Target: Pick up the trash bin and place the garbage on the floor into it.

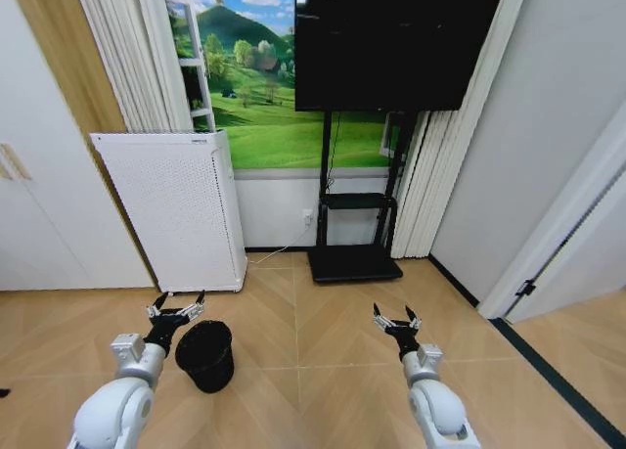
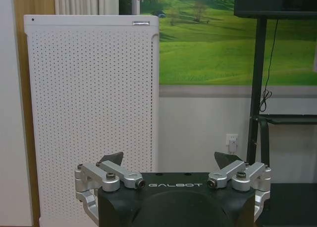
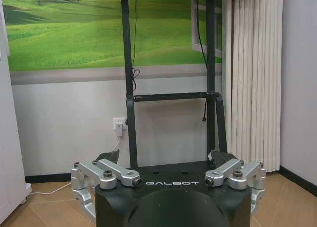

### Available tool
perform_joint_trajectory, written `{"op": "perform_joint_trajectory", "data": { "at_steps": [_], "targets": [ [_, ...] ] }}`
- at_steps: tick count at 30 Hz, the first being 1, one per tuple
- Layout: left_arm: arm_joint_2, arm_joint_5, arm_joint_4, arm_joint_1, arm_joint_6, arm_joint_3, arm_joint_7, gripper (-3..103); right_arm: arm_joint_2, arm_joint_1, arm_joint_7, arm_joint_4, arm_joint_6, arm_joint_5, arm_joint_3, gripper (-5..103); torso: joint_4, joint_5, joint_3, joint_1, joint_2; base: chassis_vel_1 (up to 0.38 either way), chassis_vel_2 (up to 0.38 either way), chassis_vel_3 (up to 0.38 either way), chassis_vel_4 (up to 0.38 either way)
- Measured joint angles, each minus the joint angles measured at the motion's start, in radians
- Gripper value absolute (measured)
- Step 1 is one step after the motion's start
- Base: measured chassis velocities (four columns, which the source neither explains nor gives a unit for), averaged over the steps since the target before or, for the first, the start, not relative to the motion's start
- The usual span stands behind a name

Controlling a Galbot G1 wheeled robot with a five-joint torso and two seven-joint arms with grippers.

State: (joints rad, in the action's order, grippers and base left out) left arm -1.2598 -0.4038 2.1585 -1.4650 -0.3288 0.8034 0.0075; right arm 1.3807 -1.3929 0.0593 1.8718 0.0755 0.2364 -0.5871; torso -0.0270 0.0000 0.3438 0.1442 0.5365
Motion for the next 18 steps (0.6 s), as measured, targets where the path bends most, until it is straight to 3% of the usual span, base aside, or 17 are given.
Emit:
{"op": "perform_joint_trajectory", "data": {
  "at_steps": [18],
  "targets": [
    [-0.013, 0.003, -0.011, 0.001, 0.005, 0.002, 0.003, 100, -0.002, -0.001, 0.002, -0.006, 0.0, 0.004, -0.001, 100, 0.0, 0.0, 0.043, 0.03, 0.073, 0.0, 0.0, 0.0, 0.0]
  ]
}}
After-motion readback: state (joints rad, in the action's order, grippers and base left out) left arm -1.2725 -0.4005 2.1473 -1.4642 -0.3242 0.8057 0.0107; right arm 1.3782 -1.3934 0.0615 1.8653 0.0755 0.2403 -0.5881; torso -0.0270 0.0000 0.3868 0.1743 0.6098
